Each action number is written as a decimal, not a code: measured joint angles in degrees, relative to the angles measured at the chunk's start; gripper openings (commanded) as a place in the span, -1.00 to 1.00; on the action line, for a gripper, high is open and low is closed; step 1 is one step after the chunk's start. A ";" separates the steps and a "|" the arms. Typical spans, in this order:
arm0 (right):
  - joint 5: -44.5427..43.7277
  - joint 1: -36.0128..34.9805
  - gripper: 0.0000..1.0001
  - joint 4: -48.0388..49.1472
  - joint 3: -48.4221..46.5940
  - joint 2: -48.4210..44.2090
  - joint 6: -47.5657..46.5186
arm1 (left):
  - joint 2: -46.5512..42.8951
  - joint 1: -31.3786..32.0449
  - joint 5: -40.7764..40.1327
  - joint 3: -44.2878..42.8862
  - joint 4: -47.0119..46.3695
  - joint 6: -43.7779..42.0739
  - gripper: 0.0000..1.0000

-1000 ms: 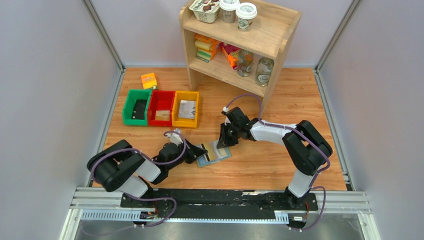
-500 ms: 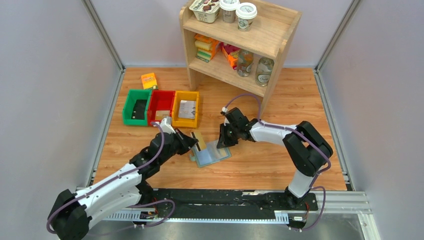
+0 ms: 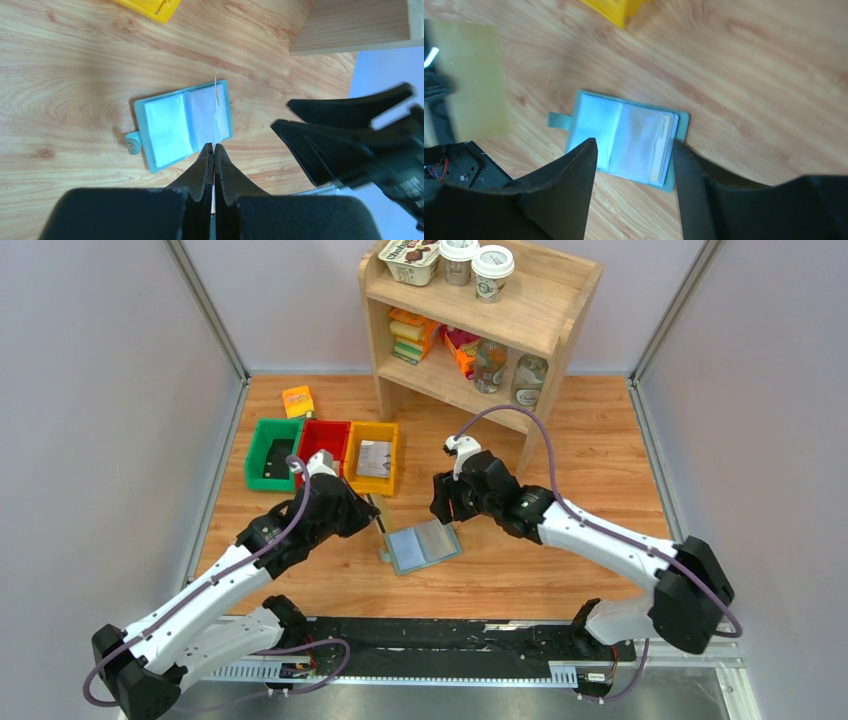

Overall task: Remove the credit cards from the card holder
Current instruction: Remove the credit card from the card holder.

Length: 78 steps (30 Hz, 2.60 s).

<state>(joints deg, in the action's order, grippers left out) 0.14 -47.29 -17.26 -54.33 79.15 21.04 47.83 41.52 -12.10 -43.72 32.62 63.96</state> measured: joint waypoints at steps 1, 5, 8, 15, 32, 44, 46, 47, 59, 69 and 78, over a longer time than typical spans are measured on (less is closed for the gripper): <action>-1.40 -1.16 0.33 1.09 0.22 -2.16 -1.75 | 0.35 0.00 0.09 -0.72 0.52 0.28 -1.00; -6.45 -8.02 0.40 7.32 3.80 -10.14 -9.57 | 1.68 -0.04 1.20 -2.45 1.92 2.03 -1.00; -10.19 -15.30 0.42 12.90 7.15 -14.80 -16.65 | 2.51 -0.04 2.01 -3.15 2.60 3.78 -1.00; -21.22 -29.31 0.42 20.59 8.66 -14.47 -31.23 | 5.09 -0.11 4.50 -7.85 3.17 6.08 -1.00; -42.21 -35.30 -0.85 40.87 8.50 1.97 -54.40 | 6.29 -0.44 11.32 -10.10 2.19 9.29 -1.00; -45.51 -33.11 -1.00 41.40 6.32 3.87 -51.47 | 5.33 -0.74 10.75 -9.79 0.28 6.84 -0.27; -44.13 -31.56 -1.00 38.56 6.03 2.97 -47.95 | 4.81 -0.81 11.17 -9.97 -0.92 4.87 -0.27; -43.76 -31.15 -1.00 37.48 6.03 2.45 -46.86 | 4.68 -0.92 11.26 -10.05 -1.36 4.26 -0.26; -32.46 -24.46 -1.00 26.99 5.99 -7.87 -29.46 | 0.24 -3.91 11.58 -10.12 -6.03 -2.10 -0.13; -8.55 -7.65 -1.00 25.57 11.17 -18.84 -6.60 | -10.88 -4.35 15.08 9.70 -27.26 -5.09 0.13; 11.13 1.31 -1.00 36.22 18.67 -20.74 13.81 | -8.72 -4.42 23.12 17.62 -48.50 -7.37 0.14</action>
<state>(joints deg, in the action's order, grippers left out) 11.27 -45.98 18.96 -35.66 58.41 34.85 39.11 37.10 11.03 -26.11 -15.88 56.60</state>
